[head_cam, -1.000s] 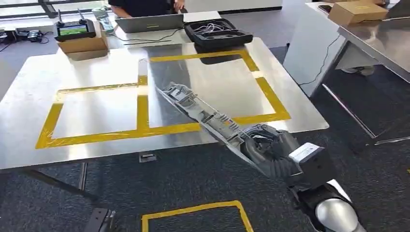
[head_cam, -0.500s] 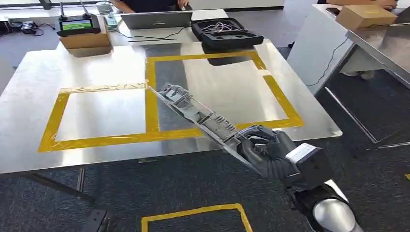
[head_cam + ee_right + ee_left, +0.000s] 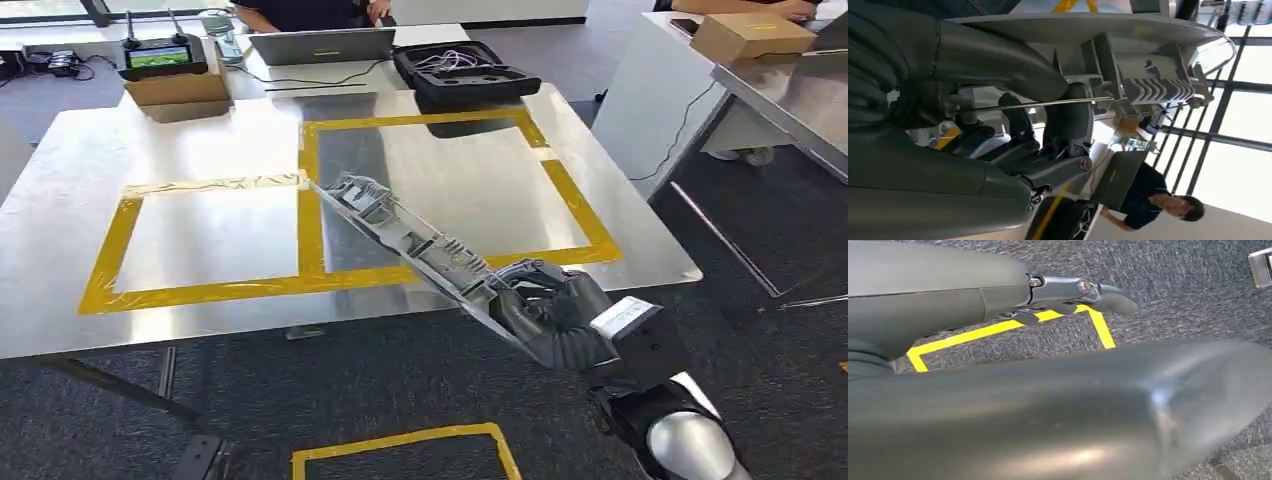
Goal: Take the parts from the cabinet and place them on the table.
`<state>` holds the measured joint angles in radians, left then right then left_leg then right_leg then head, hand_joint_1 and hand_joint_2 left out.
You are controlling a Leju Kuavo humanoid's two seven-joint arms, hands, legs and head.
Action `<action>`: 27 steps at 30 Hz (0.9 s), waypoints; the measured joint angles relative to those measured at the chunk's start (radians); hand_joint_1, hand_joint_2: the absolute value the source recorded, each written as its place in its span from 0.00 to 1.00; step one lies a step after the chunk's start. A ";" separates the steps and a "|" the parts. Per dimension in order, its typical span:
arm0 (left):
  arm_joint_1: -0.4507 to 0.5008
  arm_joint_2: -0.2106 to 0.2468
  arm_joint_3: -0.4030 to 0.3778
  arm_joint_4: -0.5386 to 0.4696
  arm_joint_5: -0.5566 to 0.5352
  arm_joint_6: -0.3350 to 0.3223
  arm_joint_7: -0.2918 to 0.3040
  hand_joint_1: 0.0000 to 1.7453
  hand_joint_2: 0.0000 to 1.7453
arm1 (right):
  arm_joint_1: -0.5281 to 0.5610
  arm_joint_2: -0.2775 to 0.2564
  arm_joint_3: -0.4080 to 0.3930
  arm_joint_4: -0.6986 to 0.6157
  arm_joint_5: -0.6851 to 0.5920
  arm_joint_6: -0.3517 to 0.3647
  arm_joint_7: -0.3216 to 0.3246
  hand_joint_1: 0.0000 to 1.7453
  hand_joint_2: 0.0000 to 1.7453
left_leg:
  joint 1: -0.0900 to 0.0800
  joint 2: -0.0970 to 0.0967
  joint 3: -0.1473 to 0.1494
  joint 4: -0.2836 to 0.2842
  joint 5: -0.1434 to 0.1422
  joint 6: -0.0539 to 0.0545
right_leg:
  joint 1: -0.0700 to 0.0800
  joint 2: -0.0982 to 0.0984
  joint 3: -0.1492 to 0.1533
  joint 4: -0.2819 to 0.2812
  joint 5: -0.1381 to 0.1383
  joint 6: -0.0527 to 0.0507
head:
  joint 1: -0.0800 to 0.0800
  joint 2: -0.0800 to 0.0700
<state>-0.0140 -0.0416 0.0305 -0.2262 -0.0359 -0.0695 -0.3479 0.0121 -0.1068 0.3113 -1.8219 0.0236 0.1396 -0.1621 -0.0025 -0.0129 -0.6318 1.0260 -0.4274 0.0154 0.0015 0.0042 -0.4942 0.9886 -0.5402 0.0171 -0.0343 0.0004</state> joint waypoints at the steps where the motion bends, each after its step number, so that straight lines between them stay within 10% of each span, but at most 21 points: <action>1: 0.000 -0.001 0.000 0.000 0.000 0.001 0.000 0.00 0.00 | 0.000 0.000 0.000 0.000 0.004 -0.002 0.001 1.00 1.00 | 0.000 0.000 0.000 0.000 0.000 0.000 | 0.000 0.000 0.000 0.000 0.000 0.000 | 0.000 0.000; 27: -0.011 -0.015 -0.010 -0.003 -0.020 -0.008 0.025 0.00 0.00 | -0.218 -0.027 0.042 0.183 0.256 -0.129 0.101 1.00 1.00 | 0.000 0.000 0.001 -0.002 0.002 -0.001 | 0.000 0.000 0.001 0.000 0.000 0.000 | 0.000 0.000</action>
<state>-0.0251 -0.0568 0.0206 -0.2289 -0.0561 -0.0771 -0.3227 -0.2061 -0.1343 0.3536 -1.6393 0.2795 0.0107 -0.0614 -0.0025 -0.0128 -0.6304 1.0242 -0.4254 0.0144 0.0016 0.0043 -0.4934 0.9890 -0.5400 0.0170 -0.0343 0.0000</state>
